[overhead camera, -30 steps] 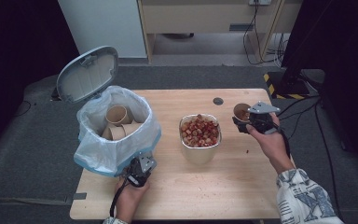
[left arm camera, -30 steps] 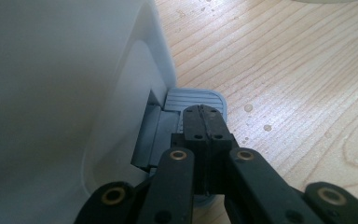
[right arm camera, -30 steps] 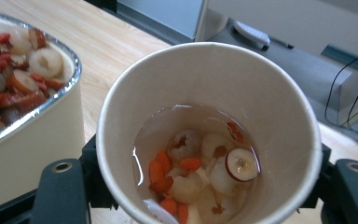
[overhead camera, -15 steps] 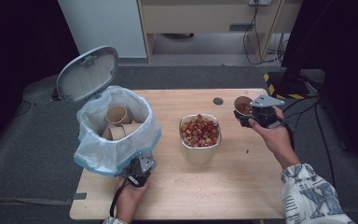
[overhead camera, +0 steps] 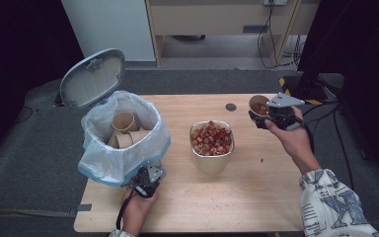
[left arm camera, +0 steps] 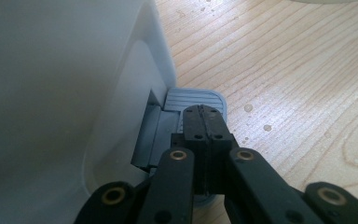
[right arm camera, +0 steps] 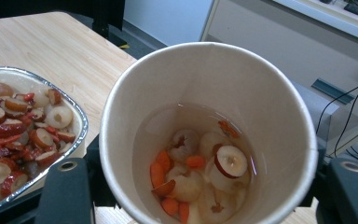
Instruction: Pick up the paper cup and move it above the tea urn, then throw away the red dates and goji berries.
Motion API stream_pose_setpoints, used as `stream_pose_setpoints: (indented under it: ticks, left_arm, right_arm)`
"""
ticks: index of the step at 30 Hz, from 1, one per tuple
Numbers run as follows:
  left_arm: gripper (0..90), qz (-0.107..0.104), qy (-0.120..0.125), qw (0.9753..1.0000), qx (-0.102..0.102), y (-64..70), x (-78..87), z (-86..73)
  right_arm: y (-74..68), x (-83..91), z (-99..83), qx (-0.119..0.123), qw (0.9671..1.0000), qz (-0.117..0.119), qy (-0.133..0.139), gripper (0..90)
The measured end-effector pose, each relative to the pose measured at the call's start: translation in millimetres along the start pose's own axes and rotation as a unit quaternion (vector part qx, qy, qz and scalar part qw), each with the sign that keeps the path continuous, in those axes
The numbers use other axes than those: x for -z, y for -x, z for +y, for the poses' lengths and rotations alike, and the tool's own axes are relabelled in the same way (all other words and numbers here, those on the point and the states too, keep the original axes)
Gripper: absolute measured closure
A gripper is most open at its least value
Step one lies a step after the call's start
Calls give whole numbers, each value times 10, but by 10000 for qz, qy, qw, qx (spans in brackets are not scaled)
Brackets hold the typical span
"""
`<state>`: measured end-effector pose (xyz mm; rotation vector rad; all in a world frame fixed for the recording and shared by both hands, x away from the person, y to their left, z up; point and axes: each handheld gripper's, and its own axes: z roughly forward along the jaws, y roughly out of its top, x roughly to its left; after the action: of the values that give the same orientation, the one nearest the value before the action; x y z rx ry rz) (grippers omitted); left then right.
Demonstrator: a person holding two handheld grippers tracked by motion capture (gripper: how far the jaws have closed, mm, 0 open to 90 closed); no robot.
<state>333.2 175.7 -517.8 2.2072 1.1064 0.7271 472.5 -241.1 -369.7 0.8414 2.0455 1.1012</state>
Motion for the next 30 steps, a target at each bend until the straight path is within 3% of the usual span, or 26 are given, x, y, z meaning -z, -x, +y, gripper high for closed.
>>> stream_pose_setpoints:
  ticks: [9, 18, 30]
  left_arm:
    - [893, -5, -1, 10000, 0, -2, 0, 0]
    - [893, -7, 6, 10000, -4, -2, 0, -1]
    - [893, 7, -6, 10000, -20, 4, 0, 2]
  right_arm:
    - [12, 19, 116, 117, 9999, 0, 5, 321]
    - [3, -51, 336, 520, 9985, 125, 88, 320]
    - [-56, -116, 491, 804, 9964, 231, 153, 318]
